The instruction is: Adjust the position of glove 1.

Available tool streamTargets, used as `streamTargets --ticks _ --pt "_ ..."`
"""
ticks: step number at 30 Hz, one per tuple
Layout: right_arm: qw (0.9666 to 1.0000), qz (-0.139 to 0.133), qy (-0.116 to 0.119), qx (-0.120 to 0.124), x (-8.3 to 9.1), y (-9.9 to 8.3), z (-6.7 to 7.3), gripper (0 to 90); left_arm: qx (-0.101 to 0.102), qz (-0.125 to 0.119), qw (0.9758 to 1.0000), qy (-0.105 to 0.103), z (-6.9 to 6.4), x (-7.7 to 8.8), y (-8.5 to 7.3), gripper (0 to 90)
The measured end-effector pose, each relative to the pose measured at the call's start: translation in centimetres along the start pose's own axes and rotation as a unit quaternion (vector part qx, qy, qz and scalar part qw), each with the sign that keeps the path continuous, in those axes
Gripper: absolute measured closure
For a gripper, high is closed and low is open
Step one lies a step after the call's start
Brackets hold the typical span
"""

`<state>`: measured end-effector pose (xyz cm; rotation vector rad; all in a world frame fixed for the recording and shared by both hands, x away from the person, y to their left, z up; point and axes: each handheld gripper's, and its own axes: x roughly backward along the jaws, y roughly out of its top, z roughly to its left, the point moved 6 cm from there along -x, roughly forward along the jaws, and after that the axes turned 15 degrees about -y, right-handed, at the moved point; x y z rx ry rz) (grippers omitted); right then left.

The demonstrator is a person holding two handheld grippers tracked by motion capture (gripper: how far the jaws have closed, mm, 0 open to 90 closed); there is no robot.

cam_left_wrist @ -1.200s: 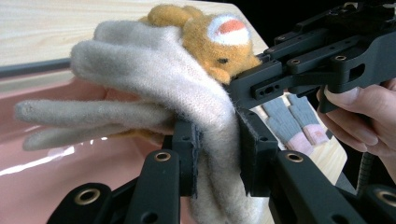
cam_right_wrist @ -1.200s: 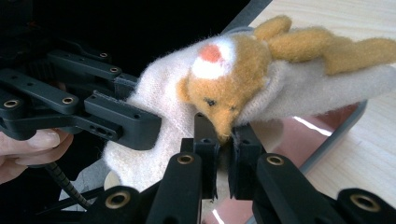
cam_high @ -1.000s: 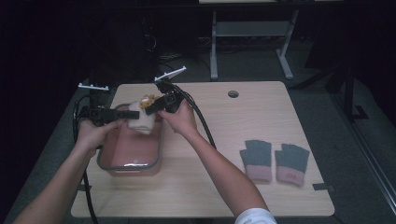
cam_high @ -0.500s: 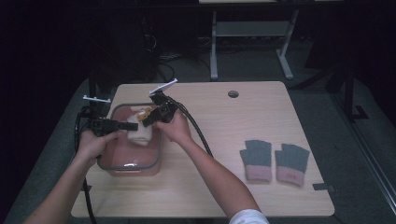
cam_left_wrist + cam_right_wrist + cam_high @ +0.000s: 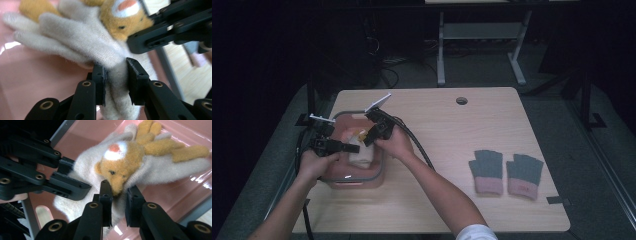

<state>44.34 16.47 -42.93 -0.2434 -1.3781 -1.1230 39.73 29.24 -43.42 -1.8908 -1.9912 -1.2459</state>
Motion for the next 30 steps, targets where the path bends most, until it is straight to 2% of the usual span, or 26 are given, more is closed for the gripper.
streamTargets --ticks 4,10,16,18,22,25,27,30 --pt "0.9999 0.009 -0.009 0.009 0.1 -0.1 0.1 74.3 0.003 0.019 0.9996 0.021 0.4 -0.3 -0.4 70.4" --pt "0.9995 0.014 -0.022 0.019 0.4 -0.2 -0.1 72.0 0.011 0.03 0.9986 0.043 0.9 -0.7 -0.5 70.1" --pt "0.9993 0.014 -0.025 0.023 0.6 -0.2 -0.1 71.3 0.02 0.048 0.9959 0.073 1.7 -0.8 -0.9 69.4" --pt "0.9995 0.009 -0.02 0.023 0.9 -0.1 -0.1 71.3 0.028 0.043 0.9963 0.068 1.8 -0.8 -1.0 68.8" --pt "0.9995 0.007 -0.025 0.02 1.4 -0.1 -0.4 70.9 0.033 0.043 0.9958 0.074 1.9 -0.7 -0.9 66.1" --pt "0.9996 0.002 -0.023 0.017 1.8 -0.2 -0.6 70.8 0.02 0.058 0.9946 0.084 1.9 -0.2 -0.8 59.7" --pt "0.9996 -0.001 -0.023 0.016 2.1 -0.2 -0.6 70.8 0.022 0.052 0.9948 0.085 1.7 0.0 -0.6 57.1" --pt "0.9996 -0.004 -0.022 0.016 2.5 -0.3 -0.7 70.6 0.013 0.044 0.9947 0.092 1.3 0.8 -0.1 55.2"
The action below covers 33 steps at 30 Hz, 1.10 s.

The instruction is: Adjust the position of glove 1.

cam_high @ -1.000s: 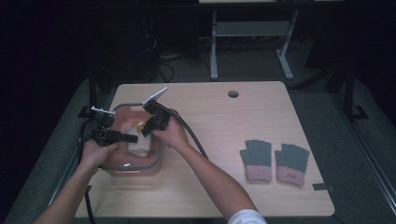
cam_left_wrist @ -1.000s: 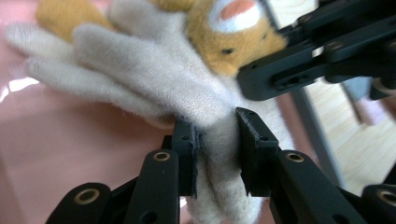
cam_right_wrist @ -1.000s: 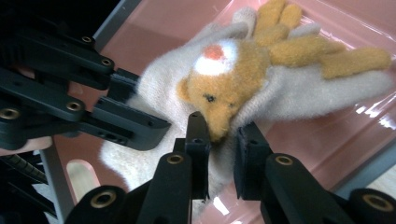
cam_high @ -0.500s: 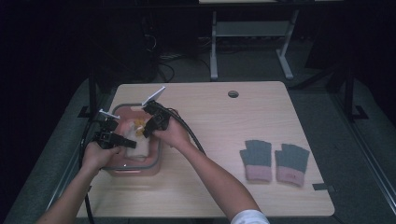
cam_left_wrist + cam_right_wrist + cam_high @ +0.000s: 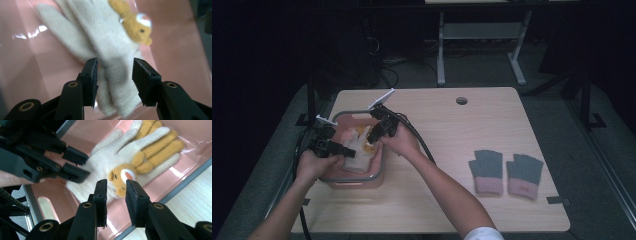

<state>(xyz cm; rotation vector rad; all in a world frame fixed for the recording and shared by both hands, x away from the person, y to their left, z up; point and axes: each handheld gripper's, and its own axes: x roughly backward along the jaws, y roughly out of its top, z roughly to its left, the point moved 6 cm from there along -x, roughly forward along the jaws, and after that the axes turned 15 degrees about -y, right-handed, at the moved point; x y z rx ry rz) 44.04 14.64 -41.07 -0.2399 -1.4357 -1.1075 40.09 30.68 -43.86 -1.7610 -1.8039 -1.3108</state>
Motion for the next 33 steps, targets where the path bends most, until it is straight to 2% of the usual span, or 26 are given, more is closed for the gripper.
streamTargets --ticks 3,5,8,11,15,20,22,27,29,33 --pt "1.0 -0.006 0.001 -0.002 0.4 -0.1 -0.1 70.5 -0.009 -0.015 0.9998 0.008 -0.4 0.9 0.6 55.4" --pt "0.9999 -0.01 0.002 -0.002 0.6 -0.2 -0.3 70.4 -0.014 -0.015 0.9997 0.014 -0.6 0.9 0.7 60.2" --pt "0.9999 -0.014 0.002 -0.003 1.0 -0.4 -0.4 70.3 -0.021 0.012 0.9995 0.022 -0.4 0.1 0.3 65.3" --pt "0.9998 -0.019 0.002 -0.007 1.4 -0.5 -0.6 70.3 -0.025 0.034 0.9986 0.033 -0.2 -0.9 -0.1 66.2" --pt "0.9997 -0.022 0.003 -0.008 1.8 -0.8 -0.8 69.9 -0.028 0.046 0.9975 0.047 0.0 -1.5 -0.2 66.6" --pt "0.9995 -0.027 0.008 -0.013 2.1 -1.0 -1.1 69.5 -0.038 0.07 0.9943 0.071 0.4 -2.1 -0.5 66.4" --pt "0.9994 -0.028 0.01 -0.017 2.2 -1.1 -1.2 69.2 -0.036 0.073 0.9939 0.074 0.6 -2.3 -0.5 66.1" --pt "0.9992 -0.031 0.012 -0.021 2.5 -1.4 -1.7 68.8 -0.038 0.058 0.9954 0.066 0.2 -1.8 -0.2 65.8" --pt "0.9992 -0.032 0.011 -0.022 2.6 -1.5 -1.9 68.6 -0.036 0.043 0.9967 0.058 -0.2 -1.3 0.0 65.3" --pt "0.999 -0.037 0.01 -0.025 3.2 -1.6 -2.2 67.9 -0.043 0.018 0.9979 0.046 -0.9 -0.4 0.5 63.8"
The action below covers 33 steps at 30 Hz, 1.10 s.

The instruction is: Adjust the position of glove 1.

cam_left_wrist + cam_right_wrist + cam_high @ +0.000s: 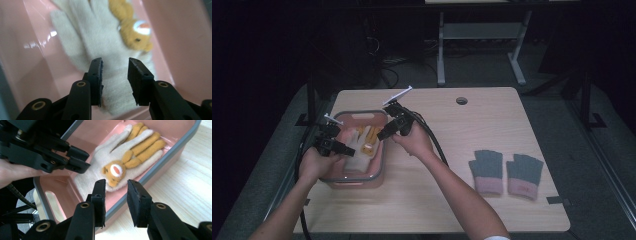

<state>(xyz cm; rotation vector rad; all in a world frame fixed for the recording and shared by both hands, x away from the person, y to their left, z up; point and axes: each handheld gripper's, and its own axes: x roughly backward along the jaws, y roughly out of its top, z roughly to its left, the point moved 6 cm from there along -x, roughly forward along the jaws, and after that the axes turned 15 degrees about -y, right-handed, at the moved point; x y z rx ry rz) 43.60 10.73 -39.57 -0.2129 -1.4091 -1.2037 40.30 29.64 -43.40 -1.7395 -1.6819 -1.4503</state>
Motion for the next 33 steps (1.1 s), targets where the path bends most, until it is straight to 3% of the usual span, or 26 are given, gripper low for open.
streamTargets --ticks 4,10,19,30,33 --pt "1.0 -0.007 0.002 0.0 0.8 -0.3 -0.4 66.5 -0.004 -0.029 0.9995 -0.008 -0.8 0.8 0.4 60.2" --pt "0.9998 -0.018 -0.002 -0.008 2.0 -0.8 -1.3 64.3 -0.02 -0.054 0.9982 -0.02 -2.4 1.5 0.8 56.5" --pt "0.9993 -0.031 0.001 -0.019 3.5 -1.7 -2.5 61.5 -0.039 -0.069 0.9964 -0.031 -3.9 1.8 1.0 50.6" --pt "0.9986 -0.041 -0.011 -0.033 5.2 -3.2 -4.0 57.4 -0.074 -0.079 0.9925 -0.056 -7.2 1.8 1.4 48.0" --pt "0.9983 -0.044 -0.014 -0.036 5.8 -3.7 -4.4 55.6 -0.084 -0.073 0.9924 -0.055 -8.0 1.3 1.5 47.0"
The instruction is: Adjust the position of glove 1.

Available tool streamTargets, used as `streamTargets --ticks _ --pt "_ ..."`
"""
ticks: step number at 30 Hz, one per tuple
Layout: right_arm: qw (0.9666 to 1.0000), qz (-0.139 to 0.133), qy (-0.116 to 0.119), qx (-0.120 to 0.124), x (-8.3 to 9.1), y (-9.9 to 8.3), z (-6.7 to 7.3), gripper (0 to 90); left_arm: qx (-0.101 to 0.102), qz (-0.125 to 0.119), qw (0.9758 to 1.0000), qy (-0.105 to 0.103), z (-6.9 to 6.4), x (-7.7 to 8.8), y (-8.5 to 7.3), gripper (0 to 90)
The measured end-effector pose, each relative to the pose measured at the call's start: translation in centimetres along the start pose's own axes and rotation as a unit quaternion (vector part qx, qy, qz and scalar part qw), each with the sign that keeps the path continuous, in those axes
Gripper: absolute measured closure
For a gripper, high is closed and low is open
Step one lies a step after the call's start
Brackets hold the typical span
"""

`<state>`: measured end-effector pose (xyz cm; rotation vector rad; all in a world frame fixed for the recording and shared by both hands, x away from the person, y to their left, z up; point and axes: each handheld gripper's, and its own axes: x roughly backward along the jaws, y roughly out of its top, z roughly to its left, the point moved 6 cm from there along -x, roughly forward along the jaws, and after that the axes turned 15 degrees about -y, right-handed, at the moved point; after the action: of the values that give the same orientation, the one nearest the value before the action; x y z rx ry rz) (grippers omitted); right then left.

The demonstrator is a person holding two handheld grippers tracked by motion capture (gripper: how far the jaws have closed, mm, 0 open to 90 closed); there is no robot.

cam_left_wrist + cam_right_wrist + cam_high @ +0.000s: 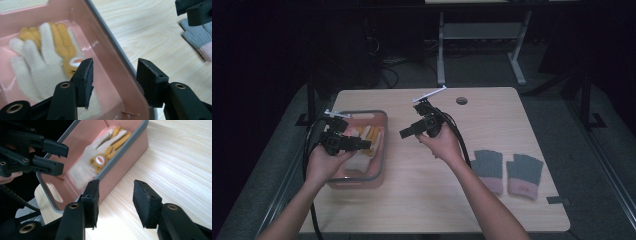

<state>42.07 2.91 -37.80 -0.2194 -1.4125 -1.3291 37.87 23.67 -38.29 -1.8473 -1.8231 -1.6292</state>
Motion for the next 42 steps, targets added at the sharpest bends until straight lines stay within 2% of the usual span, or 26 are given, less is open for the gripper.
streamTargets --ticks 13,15,22,33,36,39,42 --pt "0.9995 -0.01 -0.017 -0.022 2.3 -2.6 -2.2 53.3 -0.022 -0.005 0.9996 -0.015 -2.1 -1.7 0.6 44.3" --pt "0.9994 -0.013 -0.022 -0.024 2.7 -2.9 -2.5 53.2 -0.027 -0.015 0.9993 -0.023 -2.7 -1.9 0.9 42.8" --pt "0.9986 -0.024 -0.036 -0.031 4.0 -4.3 -3.9 52.2 -0.046 -0.017 0.9981 -0.038 -4.7 -3.3 1.1 41.2" --pt "0.997 -0.03 -0.052 -0.049 6.4 -6.6 -5.9 50.2 -0.076 -0.024 0.9945 -0.068 -8.3 -5.6 1.5 38.3" --pt "0.9966 -0.031 -0.054 -0.054 7.0 -7.2 -6.5 49.3 -0.081 -0.021 0.9936 -0.076 -9.0 -6.3 1.5 37.9" --pt "0.9961 -0.031 -0.058 -0.06 7.3 -7.9 -7.3 48.3 -0.077 -0.02 0.9924 -0.094 -9.9 -7.0 1.4 37.5" --pt "0.9954 -0.034 -0.06 -0.067 7.7 -8.8 -8.0 47.9 -0.083 -0.019 0.9913 -0.1 -10.6 -7.7 1.3 37.2"
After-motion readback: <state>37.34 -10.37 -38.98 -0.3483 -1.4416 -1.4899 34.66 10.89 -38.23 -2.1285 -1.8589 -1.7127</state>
